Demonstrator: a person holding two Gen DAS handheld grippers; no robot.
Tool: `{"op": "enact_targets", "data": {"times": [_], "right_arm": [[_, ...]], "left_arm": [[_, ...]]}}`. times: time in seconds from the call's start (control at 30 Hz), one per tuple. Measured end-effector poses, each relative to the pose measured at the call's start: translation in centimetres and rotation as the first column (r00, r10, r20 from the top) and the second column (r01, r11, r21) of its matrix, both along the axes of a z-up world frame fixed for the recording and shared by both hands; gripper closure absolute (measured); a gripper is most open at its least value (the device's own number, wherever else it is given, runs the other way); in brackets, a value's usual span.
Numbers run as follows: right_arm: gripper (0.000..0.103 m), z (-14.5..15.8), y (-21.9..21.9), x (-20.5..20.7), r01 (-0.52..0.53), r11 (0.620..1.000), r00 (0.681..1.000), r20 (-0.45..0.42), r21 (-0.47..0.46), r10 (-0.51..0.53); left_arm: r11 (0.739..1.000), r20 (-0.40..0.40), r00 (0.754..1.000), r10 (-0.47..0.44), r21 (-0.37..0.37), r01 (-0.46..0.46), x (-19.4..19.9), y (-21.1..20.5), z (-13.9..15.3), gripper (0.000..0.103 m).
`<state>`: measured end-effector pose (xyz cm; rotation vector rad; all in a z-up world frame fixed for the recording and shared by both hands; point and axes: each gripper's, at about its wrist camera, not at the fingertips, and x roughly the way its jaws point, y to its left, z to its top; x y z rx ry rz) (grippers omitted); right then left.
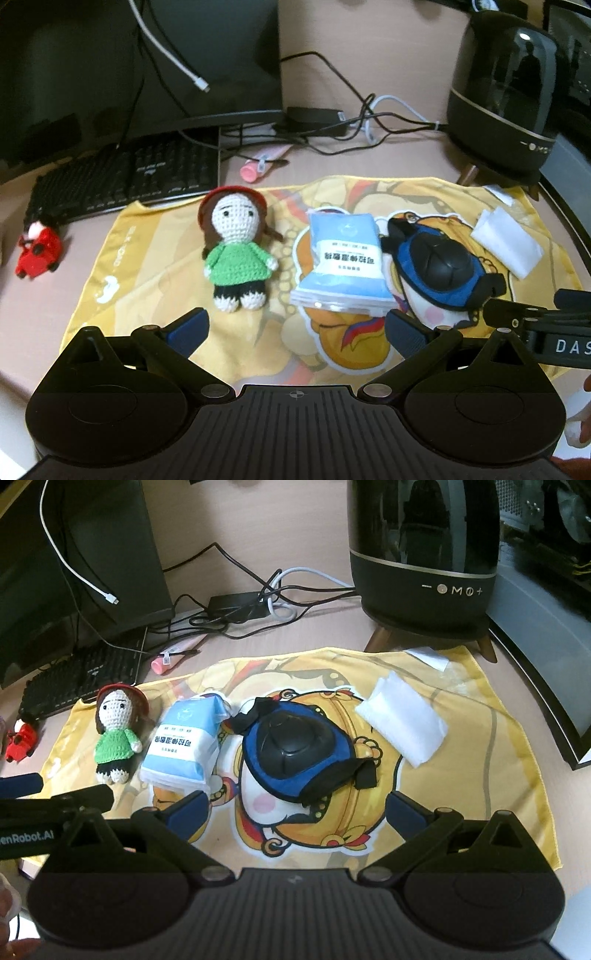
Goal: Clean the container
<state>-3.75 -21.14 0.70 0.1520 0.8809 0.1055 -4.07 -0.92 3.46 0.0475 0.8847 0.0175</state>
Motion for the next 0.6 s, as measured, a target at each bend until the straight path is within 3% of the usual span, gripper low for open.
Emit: {"op": "enact_targets", "data": {"times": [0.6], "right_arm": [[0.0, -0.71, -0.26, 0.81, -0.032, 0.999, 0.998, -0.045, -0.023, 0.031]], "left_arm": [[1.0, -0.07, 0.998, 0.01, -0.01, -0.011, 0.77, -0.35, -0.94, 0.0]]}}
